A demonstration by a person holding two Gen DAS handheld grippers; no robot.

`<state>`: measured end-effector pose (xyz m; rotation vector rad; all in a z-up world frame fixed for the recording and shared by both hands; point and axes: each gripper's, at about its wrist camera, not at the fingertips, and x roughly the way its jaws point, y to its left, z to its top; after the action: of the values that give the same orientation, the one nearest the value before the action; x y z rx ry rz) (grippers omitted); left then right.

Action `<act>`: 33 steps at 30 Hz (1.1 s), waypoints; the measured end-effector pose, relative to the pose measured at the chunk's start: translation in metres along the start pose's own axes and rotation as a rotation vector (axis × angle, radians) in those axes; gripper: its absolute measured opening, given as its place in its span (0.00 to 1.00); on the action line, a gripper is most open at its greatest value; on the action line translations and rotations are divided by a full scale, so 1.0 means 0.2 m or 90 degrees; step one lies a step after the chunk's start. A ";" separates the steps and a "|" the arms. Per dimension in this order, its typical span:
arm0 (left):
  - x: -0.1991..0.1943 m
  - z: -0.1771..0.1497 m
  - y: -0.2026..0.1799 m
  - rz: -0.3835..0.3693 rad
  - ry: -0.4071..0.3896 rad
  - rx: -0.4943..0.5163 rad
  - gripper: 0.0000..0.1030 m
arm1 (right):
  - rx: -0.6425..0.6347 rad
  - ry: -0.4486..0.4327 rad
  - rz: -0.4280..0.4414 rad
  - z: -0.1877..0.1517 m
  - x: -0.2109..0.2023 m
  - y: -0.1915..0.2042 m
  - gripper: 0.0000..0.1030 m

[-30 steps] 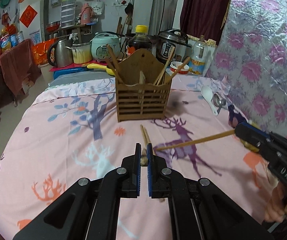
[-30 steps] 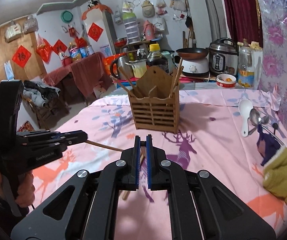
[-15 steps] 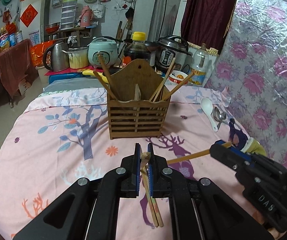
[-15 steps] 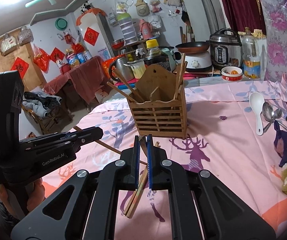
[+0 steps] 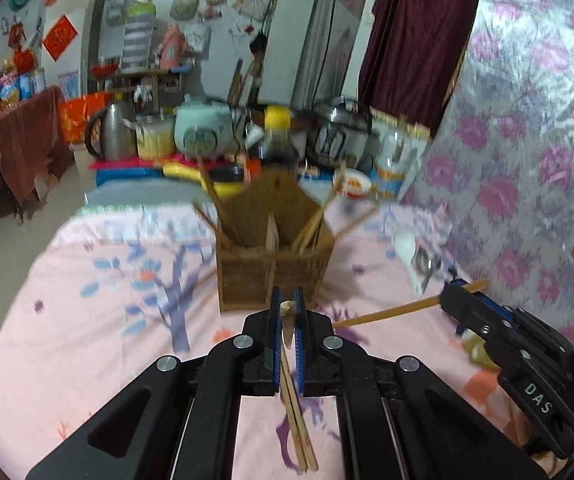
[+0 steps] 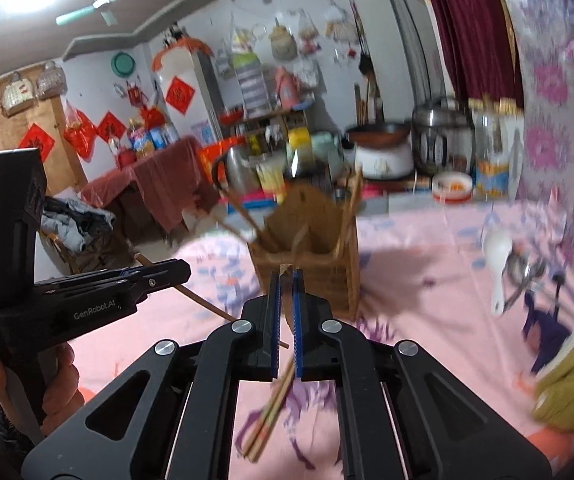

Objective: Organize utensils
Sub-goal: 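Lower both tools' chopsticks into the holder and open both tools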

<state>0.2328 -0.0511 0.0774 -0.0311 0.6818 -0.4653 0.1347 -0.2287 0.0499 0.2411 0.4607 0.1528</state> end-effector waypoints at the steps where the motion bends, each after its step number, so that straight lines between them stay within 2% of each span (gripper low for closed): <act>1: -0.02 0.03 0.00 0.002 -0.012 0.000 0.06 | -0.006 -0.019 0.000 0.05 -0.03 0.01 0.06; 9: -0.16 0.28 -0.01 0.035 -0.117 -0.011 0.06 | -0.039 -0.136 -0.042 0.27 -0.12 0.11 0.06; 16: -0.05 0.33 0.03 0.073 -0.145 -0.032 0.06 | -0.046 -0.139 -0.066 0.33 0.03 0.11 0.06; 20: 0.10 0.34 0.08 0.068 -0.121 -0.038 0.06 | -0.051 -0.108 -0.075 0.32 0.17 0.08 0.06; 25: 0.32 0.37 0.16 0.036 -0.054 -0.056 0.06 | -0.040 -0.043 -0.063 0.32 0.38 0.02 0.06; 28: 0.48 0.34 0.20 0.035 0.014 -0.070 0.07 | -0.044 0.022 -0.073 0.29 0.53 -0.02 0.09; 29: 0.52 0.33 0.23 0.031 0.033 -0.082 0.08 | -0.027 0.030 -0.083 0.27 0.56 -0.05 0.11; 30: 0.54 0.32 0.24 0.029 0.041 -0.087 0.16 | -0.019 0.030 -0.086 0.25 0.57 -0.06 0.11; 31: 0.54 0.32 0.25 0.029 0.042 -0.089 0.33 | -0.014 0.029 -0.078 0.25 0.57 -0.07 0.11; 33: 0.51 0.31 0.27 0.039 0.023 -0.095 0.53 | -0.016 0.012 -0.075 0.26 0.53 -0.06 0.12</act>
<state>0.3623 -0.0546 0.0548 -0.1425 0.7497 -0.3554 0.2529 -0.2298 0.0481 0.1874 0.4904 0.0465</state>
